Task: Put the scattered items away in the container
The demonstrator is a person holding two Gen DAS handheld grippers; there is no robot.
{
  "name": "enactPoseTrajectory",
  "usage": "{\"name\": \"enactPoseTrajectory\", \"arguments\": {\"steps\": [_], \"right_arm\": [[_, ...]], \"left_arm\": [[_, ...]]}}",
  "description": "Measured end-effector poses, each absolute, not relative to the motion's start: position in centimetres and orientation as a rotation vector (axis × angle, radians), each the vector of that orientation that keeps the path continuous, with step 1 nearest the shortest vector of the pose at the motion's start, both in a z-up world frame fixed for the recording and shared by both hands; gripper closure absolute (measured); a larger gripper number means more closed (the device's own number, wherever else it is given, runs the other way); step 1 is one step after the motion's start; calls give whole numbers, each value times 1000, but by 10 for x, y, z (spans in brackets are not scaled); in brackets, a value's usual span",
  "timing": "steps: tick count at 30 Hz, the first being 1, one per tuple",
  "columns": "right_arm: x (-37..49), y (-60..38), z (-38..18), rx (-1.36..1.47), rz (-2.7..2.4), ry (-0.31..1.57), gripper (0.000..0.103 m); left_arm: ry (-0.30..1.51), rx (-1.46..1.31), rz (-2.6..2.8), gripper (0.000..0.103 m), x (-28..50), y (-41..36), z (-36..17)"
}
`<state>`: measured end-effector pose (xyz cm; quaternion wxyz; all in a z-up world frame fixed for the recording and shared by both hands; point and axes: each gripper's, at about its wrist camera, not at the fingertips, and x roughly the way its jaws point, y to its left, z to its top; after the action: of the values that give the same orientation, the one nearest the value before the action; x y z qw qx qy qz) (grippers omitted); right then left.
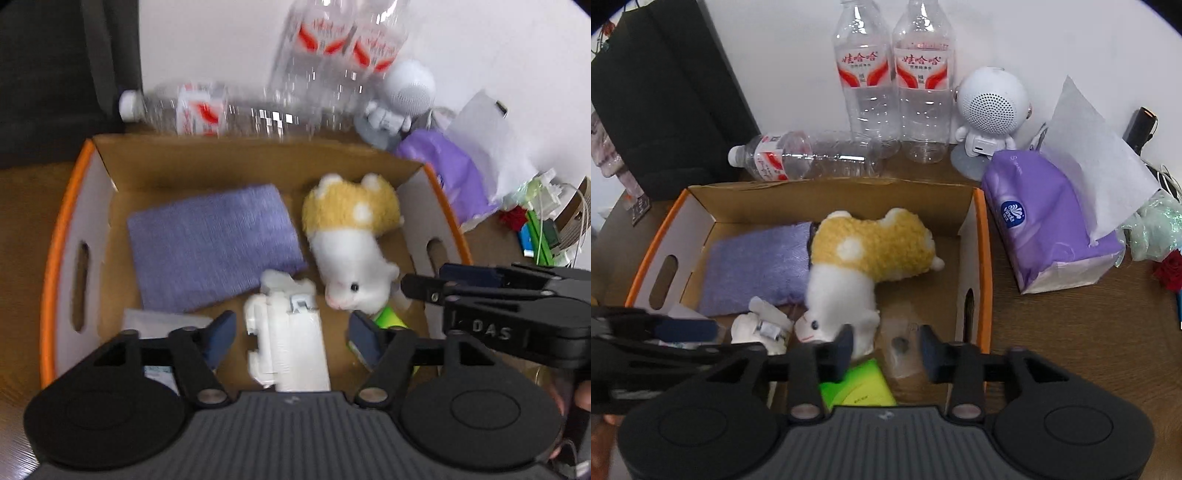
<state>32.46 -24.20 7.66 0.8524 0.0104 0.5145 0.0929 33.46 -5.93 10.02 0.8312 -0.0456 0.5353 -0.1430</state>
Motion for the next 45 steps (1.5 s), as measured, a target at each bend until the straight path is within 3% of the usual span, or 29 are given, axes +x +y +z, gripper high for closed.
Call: {"name": "enactPoseTrajectory", "arguments": {"steps": [3,5,7,15,20,27,33,40,45], "right_arm": [[323,-245,83,44,183,1094,41],[319,-245,91,64,193,1110,26],[310,-240,98,78,209,1105,23],[265,-218,121,97,238,1089,22],[201,-217,139,157,300,883,14],[68,-206,109,62,303,499,3],[-5,-205,58,40,252,399,2],[-29,-210,13,91,205,615,1],[-37,-207,-6,38,173,652,2]], "left_arm": [[1116,-65,-275,4,329,-49,113],[1123,-52,-246,3,325,-43,116],[1145,-56,-226,2,318,-36,115],[1070,-72,-171,0,264,-8,137],[716,-75,-108,0,172,6,154],[357,19,-59,0,28,14,101],[348,-29,-79,0,-33,18,51],[470,92,-164,0,-44,-5,25],[552,71,-130,0,-31,-5,11]]}}
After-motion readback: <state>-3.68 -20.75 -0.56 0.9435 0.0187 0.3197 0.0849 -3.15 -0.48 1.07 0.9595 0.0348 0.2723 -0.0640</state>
